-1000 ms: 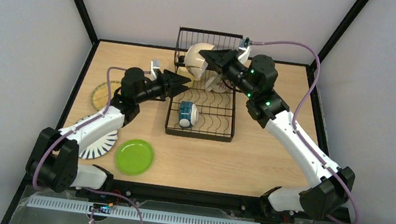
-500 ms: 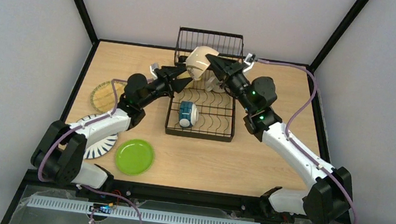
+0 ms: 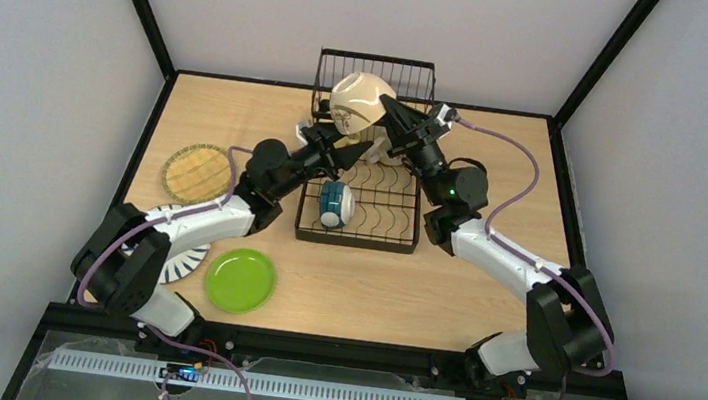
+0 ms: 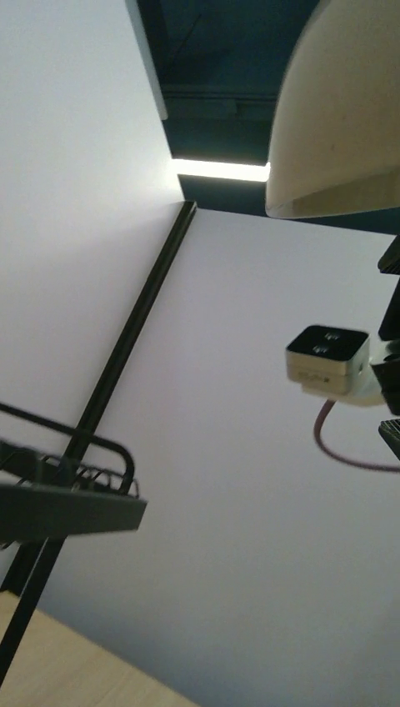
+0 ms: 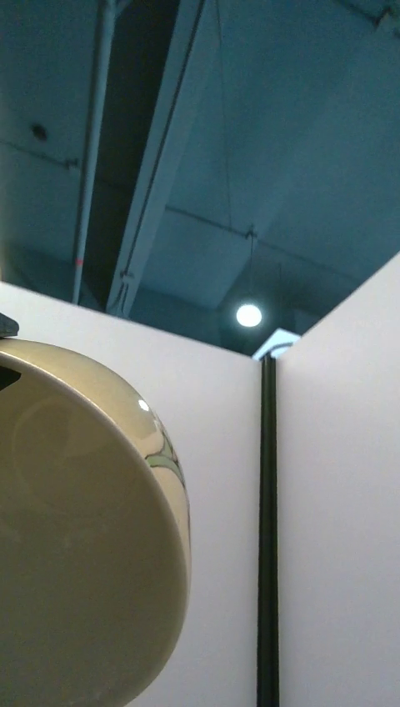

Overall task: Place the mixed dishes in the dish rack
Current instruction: Pass from the right arm to the left

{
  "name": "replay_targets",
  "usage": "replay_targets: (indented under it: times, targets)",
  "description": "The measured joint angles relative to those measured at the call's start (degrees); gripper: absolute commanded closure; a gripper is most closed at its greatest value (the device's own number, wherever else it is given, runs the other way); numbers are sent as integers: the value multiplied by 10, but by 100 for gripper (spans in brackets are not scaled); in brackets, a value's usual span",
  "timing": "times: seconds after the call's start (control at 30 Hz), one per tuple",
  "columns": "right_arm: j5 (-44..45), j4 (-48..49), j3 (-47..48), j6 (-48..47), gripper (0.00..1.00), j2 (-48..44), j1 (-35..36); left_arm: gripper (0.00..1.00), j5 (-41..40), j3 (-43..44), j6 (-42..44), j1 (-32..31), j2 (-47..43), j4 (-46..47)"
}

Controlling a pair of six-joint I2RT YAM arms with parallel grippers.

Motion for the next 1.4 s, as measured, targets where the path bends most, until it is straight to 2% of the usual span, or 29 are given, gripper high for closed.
replay_targets:
  times: [0.33, 0.63, 1.4]
  targets:
    - [-13, 176, 0, 62, 100, 56, -9, 1, -59, 33, 0, -13, -1, 11]
    - [-42, 186, 26, 74, 100, 81, -10, 1, -124, -16, 0, -13, -7, 59]
    - [-38, 195, 46, 113, 100, 97, -19, 1, -221, -22, 0, -13, -5, 150]
